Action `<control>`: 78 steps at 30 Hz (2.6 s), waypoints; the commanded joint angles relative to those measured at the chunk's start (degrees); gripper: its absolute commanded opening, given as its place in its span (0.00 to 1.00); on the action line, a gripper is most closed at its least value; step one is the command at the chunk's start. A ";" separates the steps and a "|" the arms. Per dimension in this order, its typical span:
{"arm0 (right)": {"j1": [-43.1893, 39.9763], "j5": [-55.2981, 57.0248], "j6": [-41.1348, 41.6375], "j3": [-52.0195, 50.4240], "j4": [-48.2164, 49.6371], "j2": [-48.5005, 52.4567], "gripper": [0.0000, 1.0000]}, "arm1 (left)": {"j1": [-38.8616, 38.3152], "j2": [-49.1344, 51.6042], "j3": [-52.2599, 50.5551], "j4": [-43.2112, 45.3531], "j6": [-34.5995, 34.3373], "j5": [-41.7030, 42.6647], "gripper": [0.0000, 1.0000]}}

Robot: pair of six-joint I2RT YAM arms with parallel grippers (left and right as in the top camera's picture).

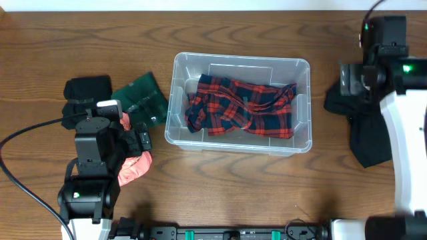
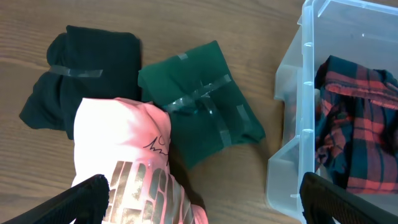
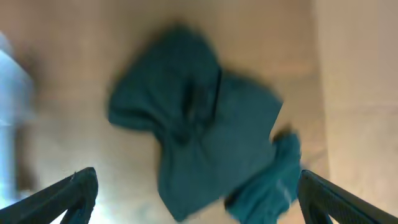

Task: Pack container
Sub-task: 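Move the right gripper back and grasp the black garment, then carry the black garment into the bin and release it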

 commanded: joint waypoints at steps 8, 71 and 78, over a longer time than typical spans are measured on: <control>-3.78 4.63 -1.95 -21.77 15.32 8.24 0.99 | 0.00 -0.04 1.31 -0.09 -1.62 -0.04 0.98; 41.53 -12.44 -12.00 -9.20 13.33 14.51 0.01 | 0.00 -0.04 1.31 -1.16 -3.08 -0.07 0.98; 44.39 -0.22 -11.96 -8.87 16.04 11.10 0.99 | 0.00 -0.04 1.31 -1.16 -3.08 -0.07 0.98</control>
